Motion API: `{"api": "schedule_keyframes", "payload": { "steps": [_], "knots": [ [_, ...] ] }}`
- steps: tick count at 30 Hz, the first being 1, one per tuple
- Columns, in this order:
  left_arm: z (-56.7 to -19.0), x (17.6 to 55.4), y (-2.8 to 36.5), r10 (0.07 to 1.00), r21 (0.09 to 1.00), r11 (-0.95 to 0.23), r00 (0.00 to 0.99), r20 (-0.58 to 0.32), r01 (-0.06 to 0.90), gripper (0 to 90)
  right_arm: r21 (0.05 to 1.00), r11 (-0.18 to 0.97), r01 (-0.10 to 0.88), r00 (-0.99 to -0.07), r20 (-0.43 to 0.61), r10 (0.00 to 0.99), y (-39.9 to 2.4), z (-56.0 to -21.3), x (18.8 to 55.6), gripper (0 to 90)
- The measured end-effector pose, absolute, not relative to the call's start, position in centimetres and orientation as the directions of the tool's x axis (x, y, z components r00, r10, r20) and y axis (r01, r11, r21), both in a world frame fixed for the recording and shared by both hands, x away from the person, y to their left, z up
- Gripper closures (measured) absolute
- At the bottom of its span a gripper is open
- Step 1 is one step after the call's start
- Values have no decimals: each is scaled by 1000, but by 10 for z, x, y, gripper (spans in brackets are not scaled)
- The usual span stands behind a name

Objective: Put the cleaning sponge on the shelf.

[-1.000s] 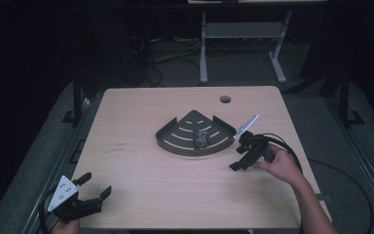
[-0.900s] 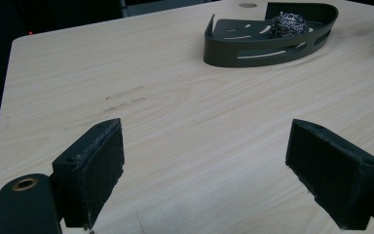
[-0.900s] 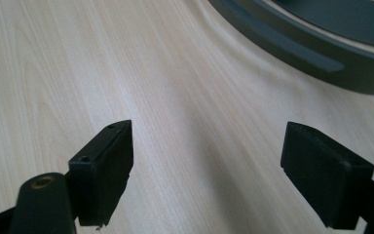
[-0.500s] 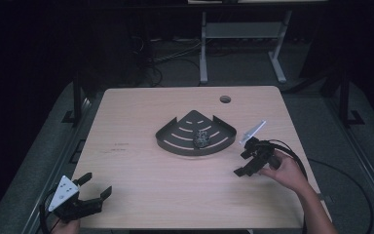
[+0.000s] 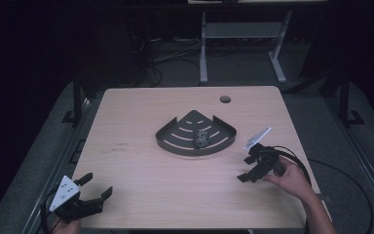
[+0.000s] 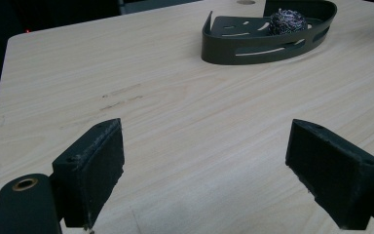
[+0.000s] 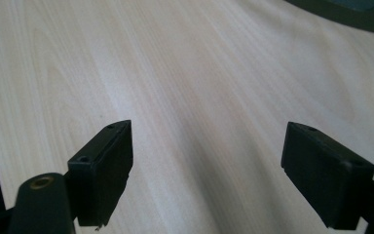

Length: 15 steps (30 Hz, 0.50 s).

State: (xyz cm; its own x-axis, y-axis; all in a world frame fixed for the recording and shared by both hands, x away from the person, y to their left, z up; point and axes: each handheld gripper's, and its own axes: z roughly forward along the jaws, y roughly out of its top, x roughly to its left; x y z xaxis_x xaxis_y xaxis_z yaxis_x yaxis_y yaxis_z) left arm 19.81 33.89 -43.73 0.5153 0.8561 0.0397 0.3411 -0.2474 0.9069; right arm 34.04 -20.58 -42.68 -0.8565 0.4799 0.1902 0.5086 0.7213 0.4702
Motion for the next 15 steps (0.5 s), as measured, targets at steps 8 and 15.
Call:
{"api": "schedule_keyframes", "payload": {
  "steps": [8, 15],
  "knots": [
    [-438, 198, 338, 855, 905, -251, 517, 40, 344, 133, 480, 714, 509, -855, 188, 483, -215, -427, 328, 189],
    [-438, 198, 338, 855, 904, -252, 517, 40, 346, 133, 483, 709, 513, -852, 185, 490, -221, -429, 321, 188]
  ]
}}
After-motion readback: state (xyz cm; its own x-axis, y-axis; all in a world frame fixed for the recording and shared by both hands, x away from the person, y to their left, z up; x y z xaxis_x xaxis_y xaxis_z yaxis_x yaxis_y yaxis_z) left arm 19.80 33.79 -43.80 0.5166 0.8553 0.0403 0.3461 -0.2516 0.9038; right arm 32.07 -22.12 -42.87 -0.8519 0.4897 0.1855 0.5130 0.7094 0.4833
